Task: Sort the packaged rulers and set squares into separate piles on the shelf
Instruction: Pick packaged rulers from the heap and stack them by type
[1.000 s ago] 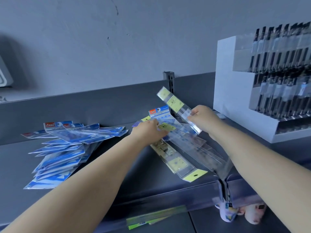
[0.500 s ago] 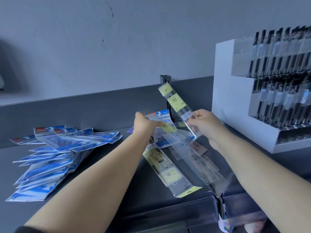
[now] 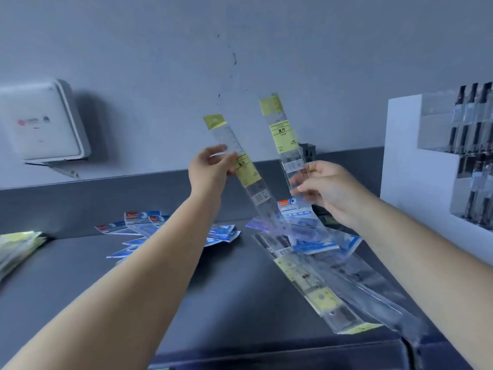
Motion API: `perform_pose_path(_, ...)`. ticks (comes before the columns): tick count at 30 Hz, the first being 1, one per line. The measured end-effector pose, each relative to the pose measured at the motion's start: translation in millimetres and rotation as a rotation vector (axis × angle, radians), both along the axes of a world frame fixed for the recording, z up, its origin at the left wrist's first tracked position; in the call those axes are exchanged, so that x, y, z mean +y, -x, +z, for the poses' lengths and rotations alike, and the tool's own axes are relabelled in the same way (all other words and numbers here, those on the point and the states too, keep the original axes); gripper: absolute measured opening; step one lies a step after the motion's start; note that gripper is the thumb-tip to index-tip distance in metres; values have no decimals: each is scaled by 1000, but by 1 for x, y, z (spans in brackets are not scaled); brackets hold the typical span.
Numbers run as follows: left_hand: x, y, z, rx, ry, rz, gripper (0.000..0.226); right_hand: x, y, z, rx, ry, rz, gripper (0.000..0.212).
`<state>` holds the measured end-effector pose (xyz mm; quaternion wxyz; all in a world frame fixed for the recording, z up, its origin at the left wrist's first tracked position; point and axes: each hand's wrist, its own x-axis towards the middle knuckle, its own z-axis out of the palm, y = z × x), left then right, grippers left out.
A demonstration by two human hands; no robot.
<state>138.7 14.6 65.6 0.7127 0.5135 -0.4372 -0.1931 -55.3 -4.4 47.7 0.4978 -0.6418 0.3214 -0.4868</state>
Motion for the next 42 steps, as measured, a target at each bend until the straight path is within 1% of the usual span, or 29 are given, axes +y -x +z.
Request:
perform_pose_path(5, 38, -61, 9, -6, -1, 12, 8, 23, -65, 11, 19, -50, 170, 33)
perform_pose_path(11, 96, -158, 7, 2, -49, 45, 6, 60, -169, 23, 34, -87, 352, 48)
perform_pose_path(15, 139, -232, 5, 9, -81, 122, 8, 94, -252, 21, 80, -102, 429, 33)
perform_pose_path(17, 161, -268, 4, 13, -94, 158, 8, 110, -289, 20, 88, -118, 461, 29)
perform_pose_path(22, 201, -350, -2, 1, -131, 208, 9, 144, -367, 13, 123, -165, 496, 25)
perform_pose_path(26, 220, -402, -7, -31, -168, 231, 9, 163, -416, 5, 171, -199, 501, 28)
perform_pose_path(29, 222, -437, -12, -50, -196, 244, 32, 174, -442, 2, 179, -203, 502, 23)
perform_pose_path(31, 217, -453, -19, -118, -260, 240, 40, 177, -455, 1, 155, -199, 490, 20)
perform_pose_path(32, 214, -459, -24, -203, -331, 256, 35, 177, -461, 2, 130, -199, 478, 20)
perform_pose_path(33, 211, -463, -30, -322, -430, 282, 23, 177, -466, 2, 99, -200, 466, 19)
perform_pose_path(34, 210, -465, -35, -434, -538, 307, 16, 177, -471, 2, 70, -196, 457, 19)
perform_pose_path(35, 208, -469, -42, -500, -612, 327, 20, 177, -475, 1, 44, -191, 457, 19)
perform_pose_path(37, 206, -479, -52, -548, -641, 317, 24, 177, -485, -2, 37, -191, 463, 20)
perform_pose_path(38, 205, -483, -55, -560, -636, 311, 28, 177, -489, -5, 91, -179, 450, 24)
perform_pose_path(39, 206, -486, -58, -577, -640, 308, 32, 175, -493, -9, 208, -132, 406, 35)
perform_pose_path(40, 207, -488, -59, -608, -653, 315, 32, 172, -497, -14, 401, -40, 332, 51)
perform_pose_path(41, 208, -488, -59, -639, -656, 326, 27, 168, -498, -19, 607, 81, 250, 64)
perform_pose_path(42, 208, -486, -59, -672, -669, 343, 19, 164, -499, -22, 755, 223, 176, 67)
